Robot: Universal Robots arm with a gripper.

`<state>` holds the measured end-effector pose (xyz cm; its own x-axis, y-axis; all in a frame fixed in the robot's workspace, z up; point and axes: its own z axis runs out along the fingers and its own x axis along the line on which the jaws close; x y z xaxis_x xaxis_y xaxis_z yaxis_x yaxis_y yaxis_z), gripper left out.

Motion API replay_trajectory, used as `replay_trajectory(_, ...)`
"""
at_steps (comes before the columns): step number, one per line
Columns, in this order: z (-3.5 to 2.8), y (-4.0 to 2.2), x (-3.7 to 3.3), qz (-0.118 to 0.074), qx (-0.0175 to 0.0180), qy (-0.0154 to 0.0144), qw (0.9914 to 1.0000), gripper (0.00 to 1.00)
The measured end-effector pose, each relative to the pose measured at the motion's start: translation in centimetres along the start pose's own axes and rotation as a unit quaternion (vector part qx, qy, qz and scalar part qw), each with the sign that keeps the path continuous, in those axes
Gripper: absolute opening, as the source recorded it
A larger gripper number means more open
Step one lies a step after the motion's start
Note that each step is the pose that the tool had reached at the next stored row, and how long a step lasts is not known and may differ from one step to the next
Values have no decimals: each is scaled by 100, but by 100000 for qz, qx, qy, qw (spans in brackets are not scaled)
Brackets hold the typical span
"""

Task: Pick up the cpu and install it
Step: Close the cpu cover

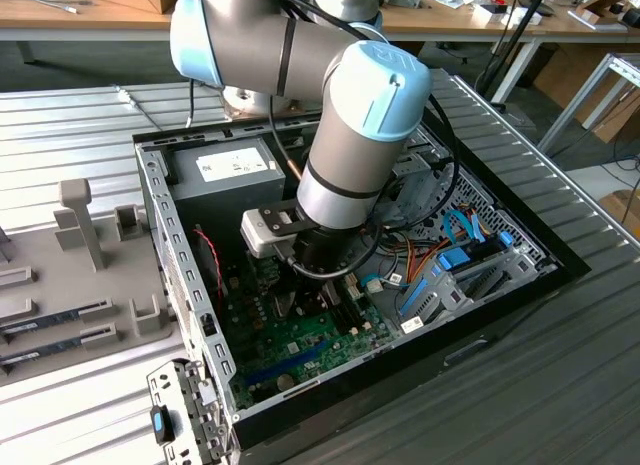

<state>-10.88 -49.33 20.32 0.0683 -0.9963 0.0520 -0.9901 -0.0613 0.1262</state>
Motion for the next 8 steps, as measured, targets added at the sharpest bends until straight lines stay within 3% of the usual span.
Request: replay_trajectory(8, -1, 0, 1, 111, -15, -17, 100000, 43)
